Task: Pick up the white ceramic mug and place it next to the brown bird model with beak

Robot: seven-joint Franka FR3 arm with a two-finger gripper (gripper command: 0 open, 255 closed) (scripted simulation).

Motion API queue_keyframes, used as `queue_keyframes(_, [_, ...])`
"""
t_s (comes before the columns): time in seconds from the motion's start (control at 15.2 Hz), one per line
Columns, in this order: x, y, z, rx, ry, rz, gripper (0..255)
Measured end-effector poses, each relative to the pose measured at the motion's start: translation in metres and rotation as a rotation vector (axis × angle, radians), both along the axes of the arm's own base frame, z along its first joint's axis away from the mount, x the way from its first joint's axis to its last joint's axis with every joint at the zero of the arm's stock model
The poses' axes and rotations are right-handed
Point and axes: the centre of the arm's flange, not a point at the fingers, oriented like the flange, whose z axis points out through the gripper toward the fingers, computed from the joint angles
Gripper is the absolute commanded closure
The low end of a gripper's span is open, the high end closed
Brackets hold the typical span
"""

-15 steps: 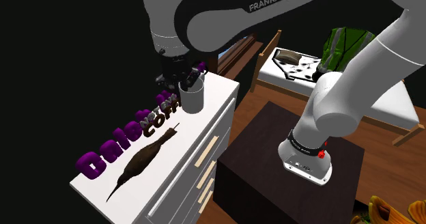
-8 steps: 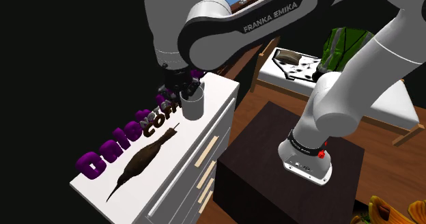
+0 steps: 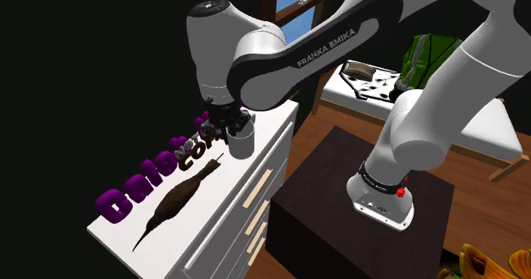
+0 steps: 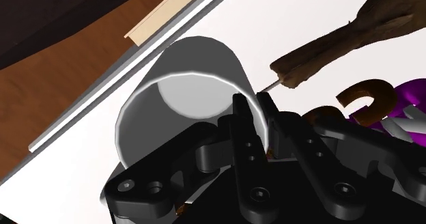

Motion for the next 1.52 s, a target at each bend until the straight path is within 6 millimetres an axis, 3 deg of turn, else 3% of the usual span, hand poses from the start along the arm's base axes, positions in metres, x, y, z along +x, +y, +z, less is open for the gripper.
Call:
queue_keyframes(0.53, [0.000,0.000,-0.043,0.000,0.000,0.000,255])
queue_keyframes(0.99, [0.000,0.000,-0.048,0.000,0.000,0.000,255])
queue_keyframes(1.06, [0.000,0.000,-0.048,0.000,0.000,0.000,0])
queue_keyframes(1.52, [0.000,0.001,-0.042,0.001,-0.001,0.000,0])
